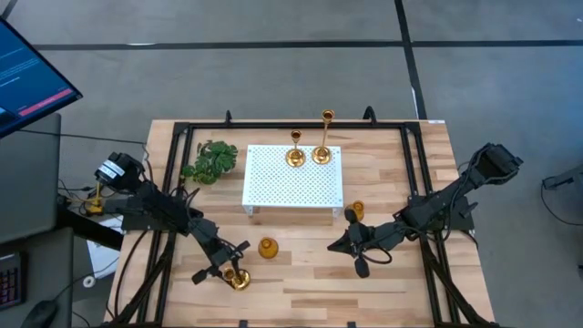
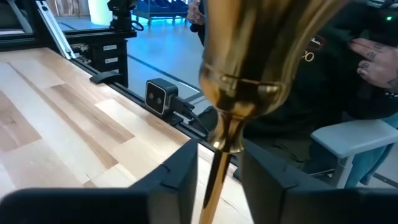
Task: Pick & Place candle stick holders
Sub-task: Align the gold candle holder on the shelf with the gold candle holders
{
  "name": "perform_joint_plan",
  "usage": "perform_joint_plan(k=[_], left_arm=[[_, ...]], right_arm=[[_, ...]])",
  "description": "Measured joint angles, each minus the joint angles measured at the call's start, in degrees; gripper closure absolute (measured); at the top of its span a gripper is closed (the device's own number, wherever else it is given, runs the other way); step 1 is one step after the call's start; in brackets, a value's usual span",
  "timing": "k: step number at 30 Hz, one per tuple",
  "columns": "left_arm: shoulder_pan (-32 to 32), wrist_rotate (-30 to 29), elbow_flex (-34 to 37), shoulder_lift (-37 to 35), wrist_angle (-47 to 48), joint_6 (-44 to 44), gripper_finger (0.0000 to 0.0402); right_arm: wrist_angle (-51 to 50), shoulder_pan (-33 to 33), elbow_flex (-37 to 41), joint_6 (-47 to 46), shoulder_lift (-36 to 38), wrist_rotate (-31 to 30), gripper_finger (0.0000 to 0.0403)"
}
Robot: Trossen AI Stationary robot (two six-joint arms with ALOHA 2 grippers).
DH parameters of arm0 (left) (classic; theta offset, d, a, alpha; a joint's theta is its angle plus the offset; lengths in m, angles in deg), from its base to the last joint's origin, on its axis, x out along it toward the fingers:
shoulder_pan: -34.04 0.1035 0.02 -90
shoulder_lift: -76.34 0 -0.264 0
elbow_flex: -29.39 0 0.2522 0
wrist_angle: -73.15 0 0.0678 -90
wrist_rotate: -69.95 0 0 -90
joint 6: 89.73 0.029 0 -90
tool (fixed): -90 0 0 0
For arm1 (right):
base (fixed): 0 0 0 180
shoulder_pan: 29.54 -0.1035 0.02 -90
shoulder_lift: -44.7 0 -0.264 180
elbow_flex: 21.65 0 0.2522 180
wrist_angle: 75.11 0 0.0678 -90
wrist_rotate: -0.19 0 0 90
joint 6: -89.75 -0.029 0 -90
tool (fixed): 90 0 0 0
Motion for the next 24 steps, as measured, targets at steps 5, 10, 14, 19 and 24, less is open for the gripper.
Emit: perform_joint_plan(k=[5,10,14,19,24], left_arm=[[0.0,-0.1,0.0,0.0,0.0,0.0,0.0342],[0.0,-0.1,0.0,0.0,0.0,0.1,0.0378],[0.0,-0.1,-0.1,0.0,-0.1,0.1,0.0391],[0.0,-5.0,-0.1,-0.1,-0.3,-1.7,0.0387],[0.0,-7.1,-0.1,-0.1,-0.3,-2.8,0.0391]], right_arm=[[-0.3,0.0,0.0,0.0,0.0,0.0,0.0403],[-0.8,0.0,0.0,0.0,0.0,0.0,0.0403],[-1.0,0.0,0.0,0.0,0.0,0.0,0.0403],[-1.0,0.0,0.0,0.0,0.0,0.0,0.0403],[-0.8,0.0,0.0,0.0,0.0,-0.1,0.0403]])
